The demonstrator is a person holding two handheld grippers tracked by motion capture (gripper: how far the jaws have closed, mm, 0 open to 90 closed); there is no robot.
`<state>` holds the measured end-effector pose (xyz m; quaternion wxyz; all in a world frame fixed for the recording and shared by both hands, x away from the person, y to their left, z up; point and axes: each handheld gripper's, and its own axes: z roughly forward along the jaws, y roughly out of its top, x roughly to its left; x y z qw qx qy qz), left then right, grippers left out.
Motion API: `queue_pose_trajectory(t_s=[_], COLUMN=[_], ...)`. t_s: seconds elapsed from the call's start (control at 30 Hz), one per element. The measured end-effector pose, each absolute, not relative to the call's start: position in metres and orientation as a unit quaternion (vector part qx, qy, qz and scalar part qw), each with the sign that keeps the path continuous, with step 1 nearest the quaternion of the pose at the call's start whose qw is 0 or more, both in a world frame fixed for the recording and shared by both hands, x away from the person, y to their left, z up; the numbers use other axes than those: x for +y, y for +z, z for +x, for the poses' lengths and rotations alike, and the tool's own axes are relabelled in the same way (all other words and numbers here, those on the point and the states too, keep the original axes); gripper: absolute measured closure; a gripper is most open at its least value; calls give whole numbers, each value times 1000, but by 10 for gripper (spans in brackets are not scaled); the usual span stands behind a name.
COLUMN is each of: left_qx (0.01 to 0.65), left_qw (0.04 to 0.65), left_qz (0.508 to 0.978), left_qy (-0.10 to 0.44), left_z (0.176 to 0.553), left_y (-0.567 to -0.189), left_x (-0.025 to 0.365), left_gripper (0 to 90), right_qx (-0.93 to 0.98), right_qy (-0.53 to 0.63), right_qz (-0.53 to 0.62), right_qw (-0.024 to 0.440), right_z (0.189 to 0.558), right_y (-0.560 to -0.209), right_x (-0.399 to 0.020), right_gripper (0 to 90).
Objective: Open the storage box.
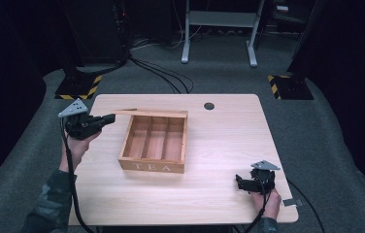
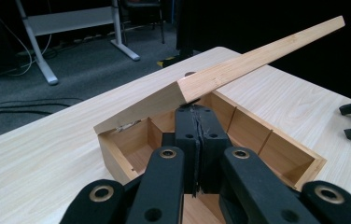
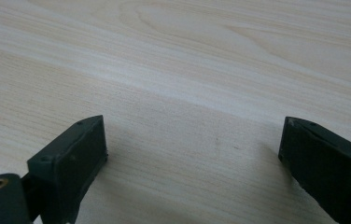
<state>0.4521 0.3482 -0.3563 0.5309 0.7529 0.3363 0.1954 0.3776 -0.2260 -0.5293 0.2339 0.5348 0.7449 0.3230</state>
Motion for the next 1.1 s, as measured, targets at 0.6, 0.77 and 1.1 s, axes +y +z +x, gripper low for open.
queue_pose_trajectory(t_s=[0.6,0.77,1.1], left_qx=[337,337,336], left_qw=[532,532,531], left_qz=[751,751,752], left_qy=[198,198,199], left_z=[454,454,454], left_y=[-355,-354,-354], left_x=[348,348,348], left_gripper=[890,891,891], right_qx=[745,745,745], right_qy=[323,323,323], right_qz=[535,535,535], right_qw=[234,234,234], right_z=[378,378,378], right_y=[-529,-529,-529], right_x=[-226,-226,-226], right_gripper=[69,69,69])
